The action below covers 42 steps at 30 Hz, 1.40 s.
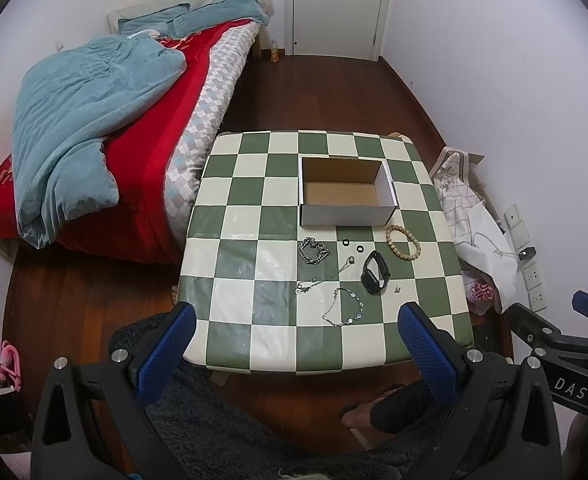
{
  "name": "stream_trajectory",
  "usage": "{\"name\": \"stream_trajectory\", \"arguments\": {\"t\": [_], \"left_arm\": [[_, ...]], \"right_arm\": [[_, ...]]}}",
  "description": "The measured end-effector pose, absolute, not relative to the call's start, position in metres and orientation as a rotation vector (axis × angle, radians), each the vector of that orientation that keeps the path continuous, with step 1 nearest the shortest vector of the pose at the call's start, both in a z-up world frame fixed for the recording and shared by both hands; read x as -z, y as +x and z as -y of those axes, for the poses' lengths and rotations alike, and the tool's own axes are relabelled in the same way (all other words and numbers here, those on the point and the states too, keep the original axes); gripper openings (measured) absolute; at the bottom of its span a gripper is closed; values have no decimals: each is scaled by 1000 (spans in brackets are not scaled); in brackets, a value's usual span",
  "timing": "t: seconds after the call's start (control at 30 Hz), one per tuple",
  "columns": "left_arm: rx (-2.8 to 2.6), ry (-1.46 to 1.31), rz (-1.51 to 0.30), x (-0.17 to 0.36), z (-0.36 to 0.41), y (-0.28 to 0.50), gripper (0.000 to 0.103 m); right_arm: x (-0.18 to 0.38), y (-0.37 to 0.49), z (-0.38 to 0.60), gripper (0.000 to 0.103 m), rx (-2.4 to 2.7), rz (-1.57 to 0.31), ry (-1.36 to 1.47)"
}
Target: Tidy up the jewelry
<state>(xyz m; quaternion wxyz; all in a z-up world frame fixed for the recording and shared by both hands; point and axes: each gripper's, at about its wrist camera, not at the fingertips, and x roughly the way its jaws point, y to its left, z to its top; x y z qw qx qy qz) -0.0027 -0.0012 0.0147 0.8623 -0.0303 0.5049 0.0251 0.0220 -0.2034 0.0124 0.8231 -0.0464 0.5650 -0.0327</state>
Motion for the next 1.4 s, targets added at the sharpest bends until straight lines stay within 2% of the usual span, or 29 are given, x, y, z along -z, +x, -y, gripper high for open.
{"name": "stream_trajectory", "arguments": {"t": [1.4], "left_arm": [[-76, -43, -1023, -20, 0, 0, 103]], "right_arm": [[-20, 26, 200, 103, 73, -1170, -87]]}}
